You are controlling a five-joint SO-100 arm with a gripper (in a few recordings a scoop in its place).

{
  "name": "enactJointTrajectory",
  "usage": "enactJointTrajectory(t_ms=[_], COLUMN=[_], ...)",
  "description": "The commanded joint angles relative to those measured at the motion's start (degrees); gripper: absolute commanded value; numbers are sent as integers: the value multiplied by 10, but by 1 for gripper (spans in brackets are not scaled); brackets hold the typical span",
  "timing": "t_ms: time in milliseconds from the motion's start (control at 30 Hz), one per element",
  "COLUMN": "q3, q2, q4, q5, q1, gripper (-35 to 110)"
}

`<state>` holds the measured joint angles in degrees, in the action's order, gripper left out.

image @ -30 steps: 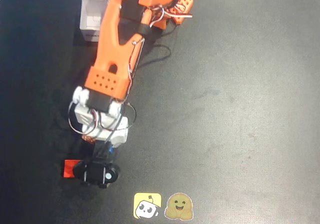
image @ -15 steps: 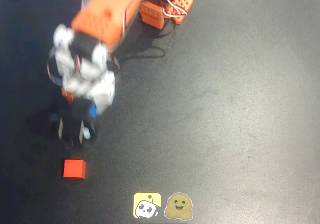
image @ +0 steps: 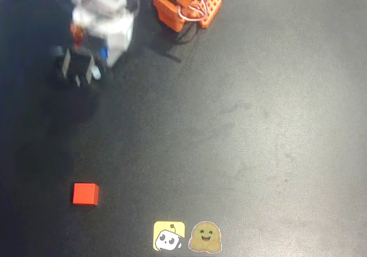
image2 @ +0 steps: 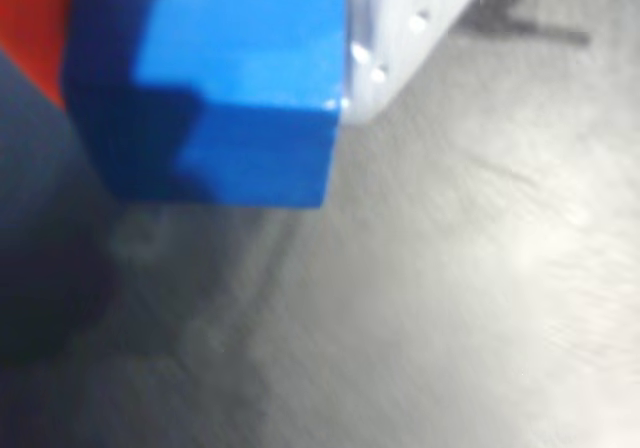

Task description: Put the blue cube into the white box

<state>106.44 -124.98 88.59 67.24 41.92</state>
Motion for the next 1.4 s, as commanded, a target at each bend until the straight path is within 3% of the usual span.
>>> enactJointTrajectory(t_ms=[0,767,1367], q3=[18,180,238], q2=[-85,-318,-380], q4=[12,14,32], q5=[-9,-11,-56], q1=[24,122,284], gripper=[0,0,0])
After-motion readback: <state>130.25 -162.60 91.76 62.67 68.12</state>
